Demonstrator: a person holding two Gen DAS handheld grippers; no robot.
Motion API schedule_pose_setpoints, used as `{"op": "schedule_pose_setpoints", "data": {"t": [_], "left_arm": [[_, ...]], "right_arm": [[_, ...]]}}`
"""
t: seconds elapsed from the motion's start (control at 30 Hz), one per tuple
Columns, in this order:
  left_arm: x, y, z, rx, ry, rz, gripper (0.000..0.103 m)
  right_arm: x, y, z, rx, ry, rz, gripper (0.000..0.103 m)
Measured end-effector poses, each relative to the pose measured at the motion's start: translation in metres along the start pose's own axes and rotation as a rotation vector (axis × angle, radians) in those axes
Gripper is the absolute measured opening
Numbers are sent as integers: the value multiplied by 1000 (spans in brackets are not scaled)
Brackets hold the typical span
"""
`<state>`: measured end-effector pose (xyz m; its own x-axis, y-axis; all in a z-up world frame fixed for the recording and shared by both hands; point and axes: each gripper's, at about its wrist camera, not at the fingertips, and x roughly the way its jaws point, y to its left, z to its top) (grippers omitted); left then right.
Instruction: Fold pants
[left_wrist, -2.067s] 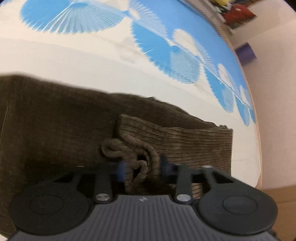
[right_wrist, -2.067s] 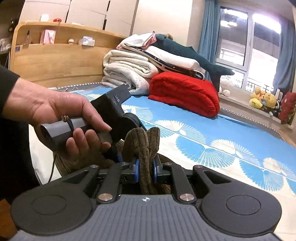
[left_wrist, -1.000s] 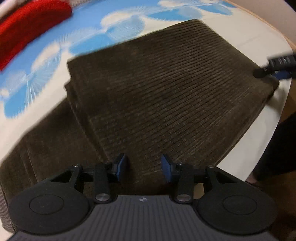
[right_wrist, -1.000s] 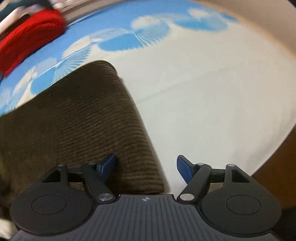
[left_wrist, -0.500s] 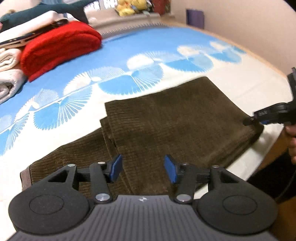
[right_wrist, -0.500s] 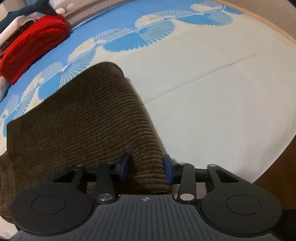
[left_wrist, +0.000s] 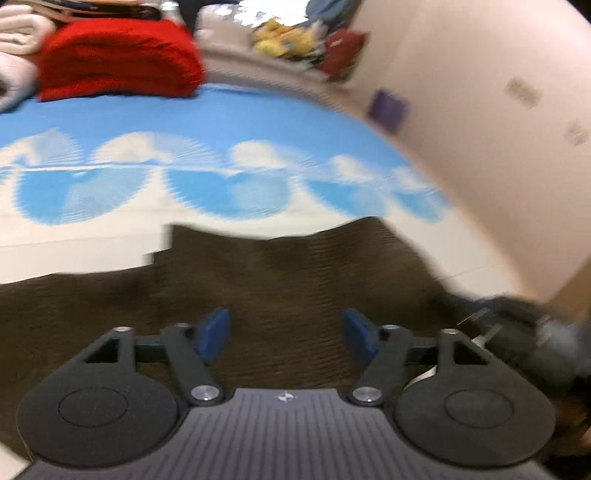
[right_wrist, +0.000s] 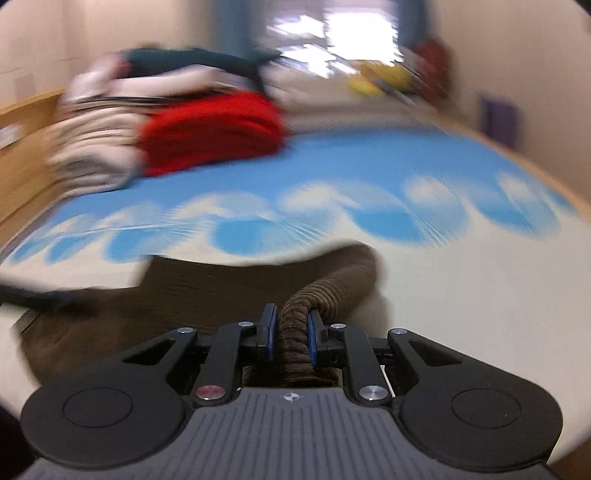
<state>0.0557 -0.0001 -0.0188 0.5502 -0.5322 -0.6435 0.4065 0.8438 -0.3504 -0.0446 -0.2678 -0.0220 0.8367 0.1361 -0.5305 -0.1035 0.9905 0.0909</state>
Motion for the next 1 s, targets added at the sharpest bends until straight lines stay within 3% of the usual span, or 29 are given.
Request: {"op": "schedule_pose_setpoints", "data": {"t": [0.13, 0.3, 0.4, 0.47, 0.53, 0.6, 0.63, 0.73, 0.83, 0.97, 1.0], "left_arm": [[7, -10, 4, -12, 18, -106, 85], [20, -10, 9, -31, 55, -116, 85], [29, -10, 13, -11, 62, -77, 82], [40, -10, 12, 11, 82, -49, 74], [43, -15, 10, 43, 101, -26, 48], [49, -18, 7, 90, 105, 5, 28], [49, -19, 6, 113, 101, 29, 24], [49, -15, 6, 131, 88, 64, 18], [41, -6, 8, 136, 71, 96, 17], [23, 26, 12, 71, 66, 151, 17], [17, 37, 14, 49, 64, 167, 17]], "right_arm": [[-7, 49, -7, -234, -62, 124, 16], [-9, 93, -26, -486, -81, 230, 15], [-10, 108, -35, -590, -77, 273, 14], [-13, 115, -40, -657, -90, 282, 14], [-12, 118, -44, -703, -93, 286, 14], [-12, 119, -46, -722, -95, 285, 14], [-14, 119, -46, -722, -93, 285, 14], [-16, 124, -45, -722, -95, 276, 15], [-17, 131, -48, -739, -117, 255, 22], [-24, 131, -42, -673, -171, 294, 51], [-26, 128, -37, -632, -185, 311, 54]]}}
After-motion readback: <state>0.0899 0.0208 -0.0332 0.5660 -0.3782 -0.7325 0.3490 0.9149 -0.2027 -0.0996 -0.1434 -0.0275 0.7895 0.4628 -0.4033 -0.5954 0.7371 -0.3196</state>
